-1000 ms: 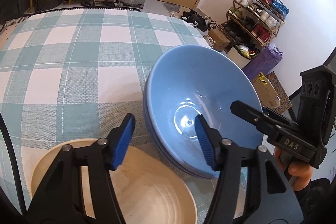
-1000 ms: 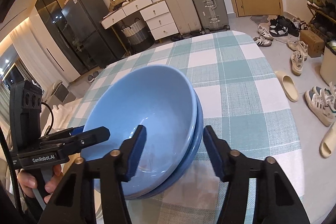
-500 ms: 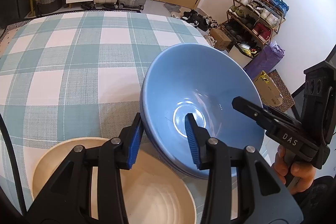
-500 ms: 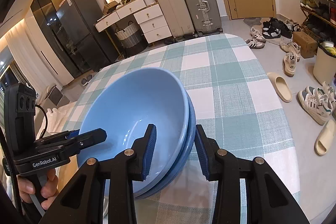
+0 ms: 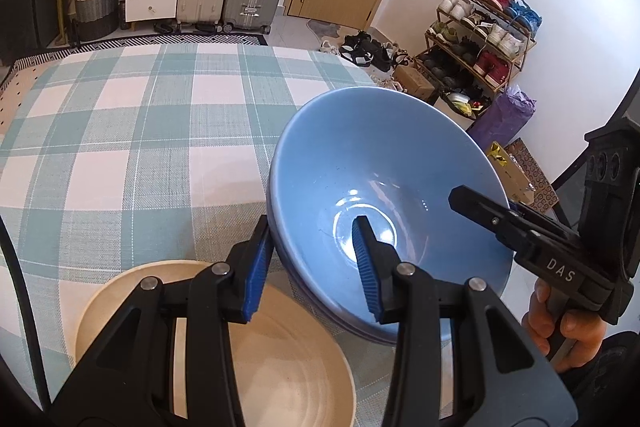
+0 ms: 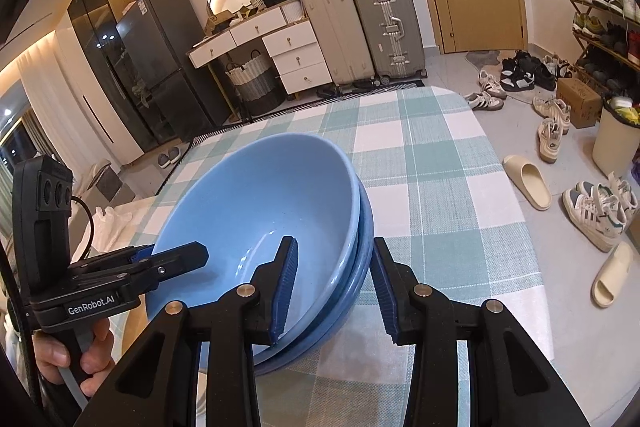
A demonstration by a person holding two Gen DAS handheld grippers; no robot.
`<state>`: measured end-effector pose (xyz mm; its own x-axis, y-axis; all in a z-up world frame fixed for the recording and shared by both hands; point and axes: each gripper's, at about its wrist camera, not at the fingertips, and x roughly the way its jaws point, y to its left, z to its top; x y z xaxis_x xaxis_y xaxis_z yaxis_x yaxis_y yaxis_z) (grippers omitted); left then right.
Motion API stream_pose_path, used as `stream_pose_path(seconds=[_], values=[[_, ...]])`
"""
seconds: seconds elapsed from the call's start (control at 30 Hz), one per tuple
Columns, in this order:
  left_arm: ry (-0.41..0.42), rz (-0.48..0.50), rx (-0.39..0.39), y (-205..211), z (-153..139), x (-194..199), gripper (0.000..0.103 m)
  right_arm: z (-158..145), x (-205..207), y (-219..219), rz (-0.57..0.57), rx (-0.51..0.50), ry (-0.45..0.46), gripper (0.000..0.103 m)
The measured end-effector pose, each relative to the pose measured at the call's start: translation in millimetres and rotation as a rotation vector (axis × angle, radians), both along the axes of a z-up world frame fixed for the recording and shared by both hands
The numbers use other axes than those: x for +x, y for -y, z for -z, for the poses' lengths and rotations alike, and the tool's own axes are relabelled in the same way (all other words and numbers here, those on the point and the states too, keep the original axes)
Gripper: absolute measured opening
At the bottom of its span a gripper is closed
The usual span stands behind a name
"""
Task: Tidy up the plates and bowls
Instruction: 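Lift the nested blue bowls with both tools and carry them over the cream plates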
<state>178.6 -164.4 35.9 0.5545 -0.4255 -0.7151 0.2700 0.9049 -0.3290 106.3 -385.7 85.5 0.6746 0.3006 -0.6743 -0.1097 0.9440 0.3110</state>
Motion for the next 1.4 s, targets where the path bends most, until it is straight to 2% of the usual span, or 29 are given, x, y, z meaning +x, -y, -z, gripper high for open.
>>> stream_pose_path(seconds=[0.37,1.07,1.4], values=[[0.038,-0.014,0.003,-14,-31,-27,0.036,-32,-20,-15,-0.015,-0.015,0.043,0.038],[0.116,-0.084,-0.024,-71,-82,-96,0.036,-74,-54,-67,-0.074,-0.045,0.112,0.039],[0.147,-0.126,-0.006,-99,-106,-132,0.036,-93,-72,-97,-0.102,-0.042,0.141,0.039]])
